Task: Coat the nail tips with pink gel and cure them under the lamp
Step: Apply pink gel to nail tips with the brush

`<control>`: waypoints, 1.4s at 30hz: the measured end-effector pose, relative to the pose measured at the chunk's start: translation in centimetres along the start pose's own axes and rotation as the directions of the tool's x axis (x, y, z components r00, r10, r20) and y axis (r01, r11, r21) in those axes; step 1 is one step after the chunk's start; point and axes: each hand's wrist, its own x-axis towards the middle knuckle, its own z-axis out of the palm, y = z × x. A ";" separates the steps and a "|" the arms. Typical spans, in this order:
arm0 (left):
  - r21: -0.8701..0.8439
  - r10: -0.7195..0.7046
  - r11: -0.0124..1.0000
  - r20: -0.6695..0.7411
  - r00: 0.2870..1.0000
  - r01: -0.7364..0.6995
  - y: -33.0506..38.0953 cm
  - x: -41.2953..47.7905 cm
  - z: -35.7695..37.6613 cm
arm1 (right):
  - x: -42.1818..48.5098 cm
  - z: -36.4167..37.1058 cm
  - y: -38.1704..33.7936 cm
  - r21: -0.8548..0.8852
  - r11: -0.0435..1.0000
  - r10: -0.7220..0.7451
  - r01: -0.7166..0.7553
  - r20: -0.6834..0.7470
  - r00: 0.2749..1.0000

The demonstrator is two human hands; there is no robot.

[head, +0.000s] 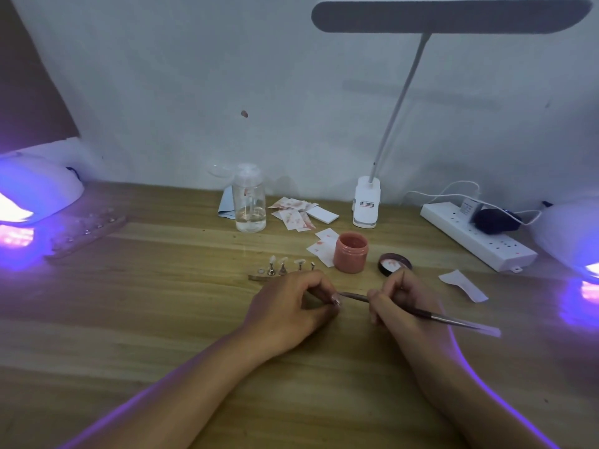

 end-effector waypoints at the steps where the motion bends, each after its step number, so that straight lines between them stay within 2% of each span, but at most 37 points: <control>1: -0.006 -0.003 1.000 0.003 1.000 0.003 0.0 0.0 0.0 | 0.0 0.0 0.0 0.017 1.000 0.004 -0.004 -0.010 1.000; 4: -0.019 -0.001 1.000 0.012 1.000 0.001 0.0 0.0 0.0 | 0.0 -0.2 -0.1 0.054 0.998 0.019 -0.017 -0.041 0.999; 9: -0.006 0.011 1.000 0.014 1.000 -0.011 0.0 -0.1 -0.1 | -0.1 0.0 -0.1 0.004 1.000 0.020 -0.020 -0.028 0.999; 13: -0.031 0.001 1.000 0.012 1.000 -0.001 0.0 0.0 -0.1 | -0.5 -0.2 -0.7 0.046 0.991 -0.115 0.126 -0.185 0.976; 16: -0.050 0.000 0.999 0.011 1.000 0.001 0.0 0.0 -0.2 | -0.7 -0.3 -1.6 0.082 0.982 -0.149 0.170 -0.213 0.966; 19: -0.069 0.013 0.998 0.007 1.000 -0.012 -0.1 0.0 -0.2 | 0.3 -0.6 -2.2 0.049 0.995 -0.078 0.090 -0.213 0.974; 22: -0.062 0.004 0.998 -0.006 1.000 -0.005 -0.1 0.0 -0.2 | 3.3 -0.9 -3.1 -0.035 0.998 0.042 -0.052 -0.253 0.967; 26: -0.087 0.008 0.996 -0.008 1.000 -0.009 -0.2 0.0 -0.2 | 7.9 -1.0 -3.7 -0.182 0.956 0.195 -0.231 -0.192 0.962; 31: -0.068 0.018 0.998 0.004 1.000 -0.017 -0.2 -0.1 -0.3 | 10.5 -0.5 -2.9 -0.366 0.894 0.231 -0.259 -0.119 0.966; 35: -0.029 0.021 0.999 0.018 1.000 -0.020 -0.1 -0.1 -0.4 | 10.7 -0.2 -2.7 -0.460 0.855 0.213 -0.241 -0.112 0.971; 39: -0.029 0.001 1.000 0.015 1.000 0.000 0.0 -0.1 -0.4 | 9.4 -0.7 -3.0 -0.293 0.931 0.167 -0.217 -0.186 0.968; 42: -0.033 -0.017 0.999 -0.004 1.000 0.017 0.0 0.0 -0.2 | 6.3 -1.5 -3.0 -0.062 0.978 0.194 -0.202 -0.117 0.974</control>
